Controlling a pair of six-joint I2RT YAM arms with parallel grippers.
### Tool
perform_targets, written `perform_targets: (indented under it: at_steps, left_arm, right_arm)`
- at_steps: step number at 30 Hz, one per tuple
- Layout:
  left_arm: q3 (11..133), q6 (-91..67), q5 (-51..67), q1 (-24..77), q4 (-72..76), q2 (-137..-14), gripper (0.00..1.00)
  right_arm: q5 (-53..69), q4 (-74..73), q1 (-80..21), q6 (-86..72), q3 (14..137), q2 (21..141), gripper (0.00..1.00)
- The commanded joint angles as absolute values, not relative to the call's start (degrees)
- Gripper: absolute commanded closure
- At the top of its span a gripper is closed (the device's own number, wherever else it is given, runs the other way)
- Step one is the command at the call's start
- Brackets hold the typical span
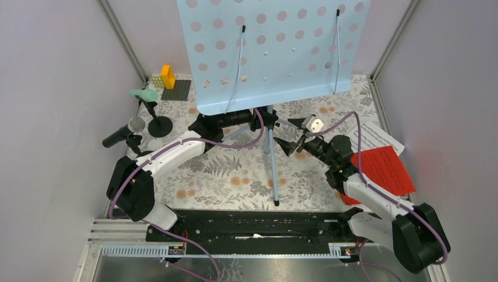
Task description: Pack up the instrument practice props
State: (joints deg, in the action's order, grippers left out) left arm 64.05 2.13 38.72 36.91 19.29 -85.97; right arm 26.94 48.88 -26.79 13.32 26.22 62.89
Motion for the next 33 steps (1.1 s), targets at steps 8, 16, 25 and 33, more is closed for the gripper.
perform_targets:
  at_steps: [8,16,25,33]
  left_arm:
    - [63.6,2.5,42.8,39.3,10.6,-88.9,1.00]
    - [65.6,1.5,38.7,39.4,8.4,-87.9,1.00]
    - [64.8,0.1,38.1,39.4,10.4,-87.5,1.00]
    - [63.0,1.0,38.8,39.5,10.9,-88.5,1.00]
  right_arm:
    - [-2.8,30.4,-27.8,-44.3,21.9,45.4,0.14]
    - [1.6,21.1,-27.8,-87.2,25.3,49.8,0.17]
    - [1.8,21.9,-27.8,-106.6,26.7,51.0,0.27]
    - [3.3,21.6,-27.8,-112.3,29.0,52.9,0.32]
